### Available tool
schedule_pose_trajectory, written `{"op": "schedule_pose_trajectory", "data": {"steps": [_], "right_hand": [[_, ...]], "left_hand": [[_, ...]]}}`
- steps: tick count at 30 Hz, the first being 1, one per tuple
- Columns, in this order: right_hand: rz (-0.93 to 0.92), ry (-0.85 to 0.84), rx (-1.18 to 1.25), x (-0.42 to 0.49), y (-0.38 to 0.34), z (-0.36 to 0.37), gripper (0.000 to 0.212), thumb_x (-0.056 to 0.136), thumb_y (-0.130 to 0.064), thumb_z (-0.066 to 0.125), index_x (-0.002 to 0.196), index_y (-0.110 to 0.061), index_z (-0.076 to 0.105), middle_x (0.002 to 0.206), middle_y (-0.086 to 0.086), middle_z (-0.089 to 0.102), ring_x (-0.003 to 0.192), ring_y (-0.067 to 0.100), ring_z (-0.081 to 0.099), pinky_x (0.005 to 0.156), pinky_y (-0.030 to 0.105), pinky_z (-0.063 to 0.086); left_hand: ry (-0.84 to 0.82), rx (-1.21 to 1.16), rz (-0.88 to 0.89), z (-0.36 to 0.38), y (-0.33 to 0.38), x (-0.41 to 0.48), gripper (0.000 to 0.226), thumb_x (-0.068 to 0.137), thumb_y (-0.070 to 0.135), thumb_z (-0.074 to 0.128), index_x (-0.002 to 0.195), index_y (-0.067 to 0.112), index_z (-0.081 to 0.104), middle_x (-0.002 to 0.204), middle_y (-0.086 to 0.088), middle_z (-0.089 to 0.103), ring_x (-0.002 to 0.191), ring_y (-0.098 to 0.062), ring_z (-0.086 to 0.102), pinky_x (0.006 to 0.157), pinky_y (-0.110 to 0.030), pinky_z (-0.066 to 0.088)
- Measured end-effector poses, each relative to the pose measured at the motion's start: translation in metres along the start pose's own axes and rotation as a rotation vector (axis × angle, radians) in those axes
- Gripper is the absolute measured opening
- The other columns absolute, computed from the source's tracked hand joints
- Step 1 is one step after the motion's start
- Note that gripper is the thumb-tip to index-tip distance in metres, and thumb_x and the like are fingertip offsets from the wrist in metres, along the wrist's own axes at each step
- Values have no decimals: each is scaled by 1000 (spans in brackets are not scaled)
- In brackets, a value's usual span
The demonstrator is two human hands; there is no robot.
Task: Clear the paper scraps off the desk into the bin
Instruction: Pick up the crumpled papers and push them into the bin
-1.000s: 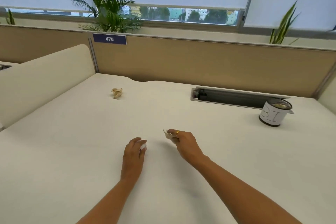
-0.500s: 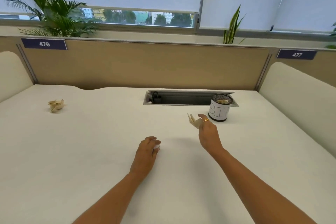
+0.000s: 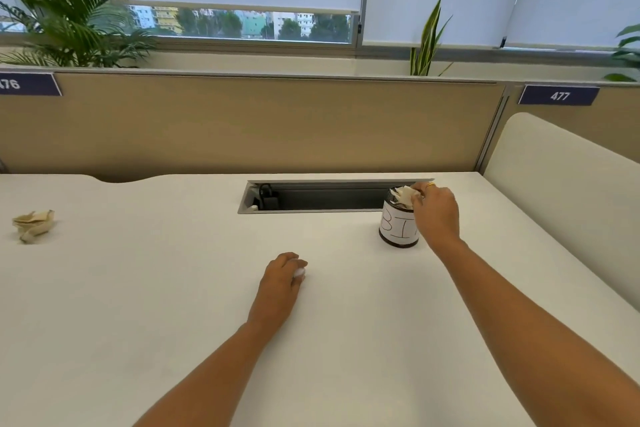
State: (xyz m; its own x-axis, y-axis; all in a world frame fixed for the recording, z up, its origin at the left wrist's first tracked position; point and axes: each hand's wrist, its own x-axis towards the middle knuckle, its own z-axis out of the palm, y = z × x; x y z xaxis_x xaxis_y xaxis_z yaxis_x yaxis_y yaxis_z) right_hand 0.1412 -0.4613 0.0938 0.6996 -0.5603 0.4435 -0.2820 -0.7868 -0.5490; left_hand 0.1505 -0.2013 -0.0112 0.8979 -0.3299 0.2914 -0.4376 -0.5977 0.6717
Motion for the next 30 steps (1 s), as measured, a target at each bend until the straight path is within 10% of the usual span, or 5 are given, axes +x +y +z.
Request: {"op": "schedule_pose_trajectory", "data": {"steps": [15,30], "right_hand": [[-104,-703,-603,66,-8,20,34,95,-8,40,125,-9,58,126,13,60,114,29,57,92,33,49],[-16,-890,-729,82,-9,38,40,99,-17,34,136,-5,42,142,12,45,129,32,42,105,38,38]], "left_hand": [[82,-6,-9,18,-10,15,22,93,12,49,110,9,62,126,-4,54,116,-17,46,96,-26,41],[97,-1,-1,21,-13,17,21,93,13,49,110,12,62,124,1,54,116,-15,46,95,-26,43]]}}
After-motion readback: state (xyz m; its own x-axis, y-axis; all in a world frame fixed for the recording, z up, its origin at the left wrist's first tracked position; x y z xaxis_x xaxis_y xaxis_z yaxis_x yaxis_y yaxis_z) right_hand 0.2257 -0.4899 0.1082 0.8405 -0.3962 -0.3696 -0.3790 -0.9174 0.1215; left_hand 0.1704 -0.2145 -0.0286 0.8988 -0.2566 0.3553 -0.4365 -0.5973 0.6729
